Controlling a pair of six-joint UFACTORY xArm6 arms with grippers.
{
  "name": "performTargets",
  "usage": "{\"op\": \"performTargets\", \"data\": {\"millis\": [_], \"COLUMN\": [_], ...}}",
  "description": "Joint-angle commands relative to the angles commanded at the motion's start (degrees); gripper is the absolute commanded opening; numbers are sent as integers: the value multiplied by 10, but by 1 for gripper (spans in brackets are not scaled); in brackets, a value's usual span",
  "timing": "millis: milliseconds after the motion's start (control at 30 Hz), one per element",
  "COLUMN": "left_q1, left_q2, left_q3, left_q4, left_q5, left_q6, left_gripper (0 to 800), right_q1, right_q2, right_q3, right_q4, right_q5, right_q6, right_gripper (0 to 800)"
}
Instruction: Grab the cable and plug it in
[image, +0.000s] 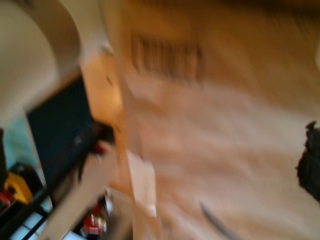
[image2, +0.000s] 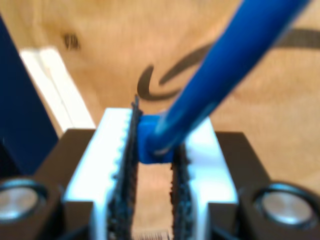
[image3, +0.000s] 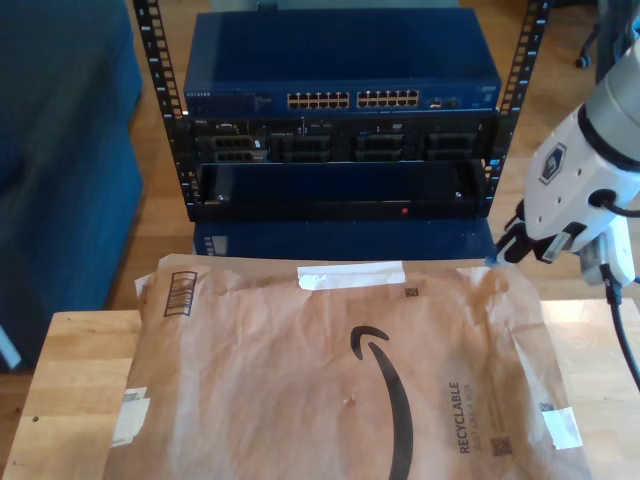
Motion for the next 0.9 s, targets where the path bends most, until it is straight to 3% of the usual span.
{"op": "performTargets", "data": {"millis": [367, 500, 600, 900], "left_q1": [247, 334, 390, 521], "left_q2": [-33, -42, -53, -72], "left_q3": [110, 149, 197, 319], "left_q4": [4, 66, 70, 71], "left_q5": [-33, -35, -42, -146], "left_q6": [281, 381, 420, 502], "left_gripper": [799, 799, 799, 800], "right_q1": [3, 13, 15, 19], "right_q2": [7, 7, 7, 8], "right_q3": [-1, -1, 0, 13], "right_q4": [-3, -2, -2, 1], "right_q5": [-2, -2, -1, -2], "right_q6": [4, 4, 16, 18], "right_gripper": [1, 1, 1, 1]}}
